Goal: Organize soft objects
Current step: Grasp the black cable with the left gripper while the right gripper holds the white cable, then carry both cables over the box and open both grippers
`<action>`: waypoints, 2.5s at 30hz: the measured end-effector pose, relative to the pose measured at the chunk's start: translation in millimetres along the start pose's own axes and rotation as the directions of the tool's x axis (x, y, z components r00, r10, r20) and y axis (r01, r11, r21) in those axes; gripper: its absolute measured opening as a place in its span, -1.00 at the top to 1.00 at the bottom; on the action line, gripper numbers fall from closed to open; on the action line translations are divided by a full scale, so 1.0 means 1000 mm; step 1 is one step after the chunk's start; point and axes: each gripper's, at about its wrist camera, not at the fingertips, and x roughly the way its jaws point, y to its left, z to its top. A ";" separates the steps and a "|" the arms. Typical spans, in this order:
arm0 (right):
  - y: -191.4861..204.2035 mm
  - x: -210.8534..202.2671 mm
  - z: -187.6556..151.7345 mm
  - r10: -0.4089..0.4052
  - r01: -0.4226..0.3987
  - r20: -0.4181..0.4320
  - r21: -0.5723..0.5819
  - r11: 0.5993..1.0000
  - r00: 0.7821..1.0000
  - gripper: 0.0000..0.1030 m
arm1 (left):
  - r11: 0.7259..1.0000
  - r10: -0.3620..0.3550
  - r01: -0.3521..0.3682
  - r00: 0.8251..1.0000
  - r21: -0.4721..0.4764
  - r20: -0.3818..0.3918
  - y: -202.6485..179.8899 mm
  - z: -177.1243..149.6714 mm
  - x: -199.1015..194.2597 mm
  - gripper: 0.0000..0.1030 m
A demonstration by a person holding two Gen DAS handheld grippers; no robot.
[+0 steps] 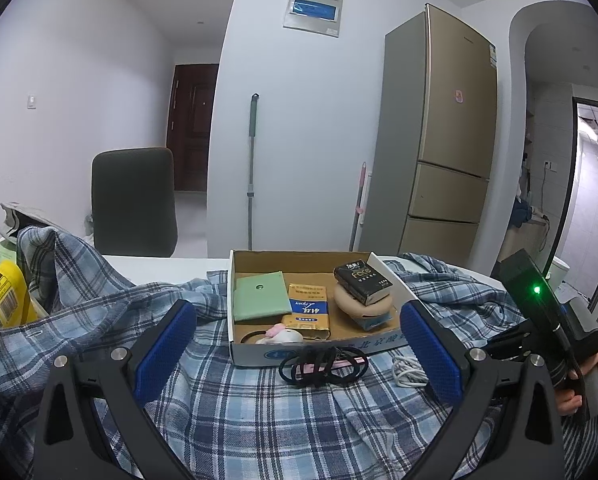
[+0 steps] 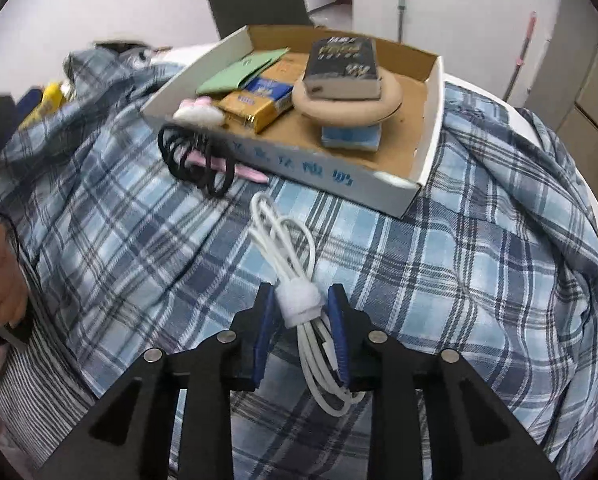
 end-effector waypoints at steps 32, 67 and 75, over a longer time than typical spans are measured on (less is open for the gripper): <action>-0.005 -0.046 -0.007 -0.147 0.033 0.473 0.240 0.970 0.869 0.61 | 0.997 -0.021 0.059 0.847 0.054 -0.531 -0.012 -0.026 0.112 -0.34; 0.017 -0.050 -0.014 -0.112 0.049 0.538 0.129 0.990 0.835 0.61 | 0.981 -0.171 0.171 0.985 0.090 -0.003 -0.016 0.003 0.034 0.81; 0.022 -0.060 -0.018 -0.101 0.045 0.589 0.109 0.993 0.802 0.61 | 0.982 -0.160 0.151 0.984 0.110 0.077 -0.017 0.010 0.016 0.81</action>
